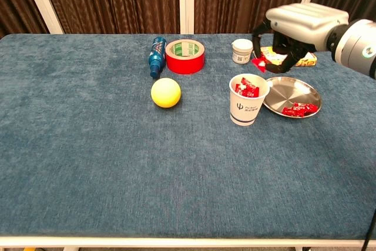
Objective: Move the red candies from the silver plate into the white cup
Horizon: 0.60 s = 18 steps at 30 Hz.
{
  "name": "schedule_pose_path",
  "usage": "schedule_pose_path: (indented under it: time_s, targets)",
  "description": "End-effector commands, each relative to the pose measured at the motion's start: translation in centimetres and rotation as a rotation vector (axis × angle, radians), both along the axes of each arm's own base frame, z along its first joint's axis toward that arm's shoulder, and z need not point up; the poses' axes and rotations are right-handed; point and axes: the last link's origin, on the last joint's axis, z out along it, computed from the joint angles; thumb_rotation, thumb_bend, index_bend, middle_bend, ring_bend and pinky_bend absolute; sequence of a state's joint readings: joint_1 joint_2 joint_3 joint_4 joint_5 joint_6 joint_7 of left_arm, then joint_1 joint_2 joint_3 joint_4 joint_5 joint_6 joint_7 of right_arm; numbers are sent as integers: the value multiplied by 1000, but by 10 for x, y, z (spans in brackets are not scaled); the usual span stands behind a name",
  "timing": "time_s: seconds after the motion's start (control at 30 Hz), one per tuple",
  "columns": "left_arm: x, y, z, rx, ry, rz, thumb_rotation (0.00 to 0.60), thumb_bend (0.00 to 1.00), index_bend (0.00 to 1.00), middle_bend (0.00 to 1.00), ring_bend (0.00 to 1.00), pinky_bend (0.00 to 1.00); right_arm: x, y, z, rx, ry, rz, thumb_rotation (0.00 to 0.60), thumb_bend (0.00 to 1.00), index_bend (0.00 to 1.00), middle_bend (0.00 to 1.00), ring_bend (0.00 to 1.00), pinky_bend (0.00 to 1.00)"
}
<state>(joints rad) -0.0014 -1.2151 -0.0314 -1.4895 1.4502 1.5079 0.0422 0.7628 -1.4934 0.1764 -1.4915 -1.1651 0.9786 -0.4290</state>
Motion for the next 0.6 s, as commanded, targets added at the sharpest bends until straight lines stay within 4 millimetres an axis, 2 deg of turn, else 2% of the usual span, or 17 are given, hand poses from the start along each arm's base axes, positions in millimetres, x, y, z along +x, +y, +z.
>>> schedule_pose_path:
  time_s: [0.03, 0.23, 0.37, 0.47, 0.6]
  targets:
    - [0, 0, 0, 0, 0, 0, 600, 0, 289, 218, 123, 126, 11, 10, 2, 35, -9, 37, 600, 363, 578, 1000, 1000, 1000]
    - [-1, -1, 0, -2, 1, 2, 600, 0, 289, 218, 124, 126, 10, 18, -14, 92, 48, 43, 600, 348, 507, 1000, 1000, 1000]
    - [-1, -1, -1, -3, 0, 6, 600, 0, 289, 218, 123, 127, 8, 20, -21, 115, 75, 41, 600, 277, 403, 1000, 1000, 1000]
    - [-2, -2, 0, -1, 0, 8, 600, 0, 289, 218, 123, 127, 9, 20, -18, 101, 64, 40, 600, 194, 338, 1000, 1000, 1000]
    - [-2, -1, 0, 1, -1, 5, 600, 0, 289, 218, 124, 126, 4, 17, -3, 49, 34, 24, 600, 139, 288, 1000, 1000, 1000]
